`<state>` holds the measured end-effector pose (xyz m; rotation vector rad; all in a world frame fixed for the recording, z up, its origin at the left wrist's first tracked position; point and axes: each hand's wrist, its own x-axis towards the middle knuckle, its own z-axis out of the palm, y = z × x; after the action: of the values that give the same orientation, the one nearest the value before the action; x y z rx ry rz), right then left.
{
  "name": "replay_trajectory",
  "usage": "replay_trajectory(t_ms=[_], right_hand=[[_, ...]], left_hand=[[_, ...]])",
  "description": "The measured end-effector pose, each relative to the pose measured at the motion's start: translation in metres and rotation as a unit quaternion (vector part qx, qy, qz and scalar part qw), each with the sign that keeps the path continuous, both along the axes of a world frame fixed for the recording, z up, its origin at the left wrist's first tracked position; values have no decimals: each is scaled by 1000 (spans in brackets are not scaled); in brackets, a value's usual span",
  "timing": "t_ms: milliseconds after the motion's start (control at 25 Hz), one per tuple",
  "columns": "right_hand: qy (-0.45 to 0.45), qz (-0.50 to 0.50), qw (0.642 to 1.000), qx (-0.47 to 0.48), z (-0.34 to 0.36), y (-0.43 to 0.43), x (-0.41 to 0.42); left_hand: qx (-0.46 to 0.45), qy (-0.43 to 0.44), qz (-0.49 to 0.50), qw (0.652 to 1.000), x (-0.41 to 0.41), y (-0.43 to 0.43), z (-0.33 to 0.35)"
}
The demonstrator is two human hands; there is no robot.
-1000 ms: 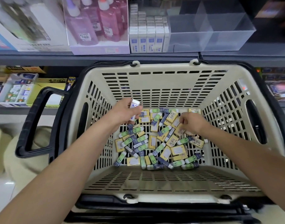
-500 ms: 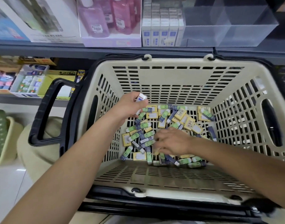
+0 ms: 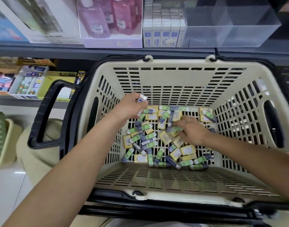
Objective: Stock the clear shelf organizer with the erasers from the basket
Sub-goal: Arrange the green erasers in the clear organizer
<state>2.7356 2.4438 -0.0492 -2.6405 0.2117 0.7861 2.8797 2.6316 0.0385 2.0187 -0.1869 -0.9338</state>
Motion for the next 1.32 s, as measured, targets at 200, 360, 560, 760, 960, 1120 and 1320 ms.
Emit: replay_trajectory(t_ms=[200, 360, 560, 760, 960, 1120, 1320], right_hand=[[-23, -102, 990, 93, 20, -15, 13], [143, -138, 973, -121, 7, -20, -5], [20, -111, 987, 112, 17, -12, 2], [-100, 231, 968, -16, 9, 21, -11], [-58, 329, 935, -121, 1, 23, -1], [7, 207, 961, -181, 37, -33, 12], [-150, -109, 974, 129, 80, -14, 41]], left_hand=[[-16, 8, -7, 1000, -4, -4, -1], [-18, 7, -12, 1000, -5, -5, -5], [-28, 20, -30, 999, -9, -5, -8], [-30, 25, -39, 998, -9, -8, -9], [-26, 31, -22, 999, -7, -5, -9], [-43, 72, 1, 996, -8, -7, -3], [-125, 141, -8, 982, -9, -9, 3]])
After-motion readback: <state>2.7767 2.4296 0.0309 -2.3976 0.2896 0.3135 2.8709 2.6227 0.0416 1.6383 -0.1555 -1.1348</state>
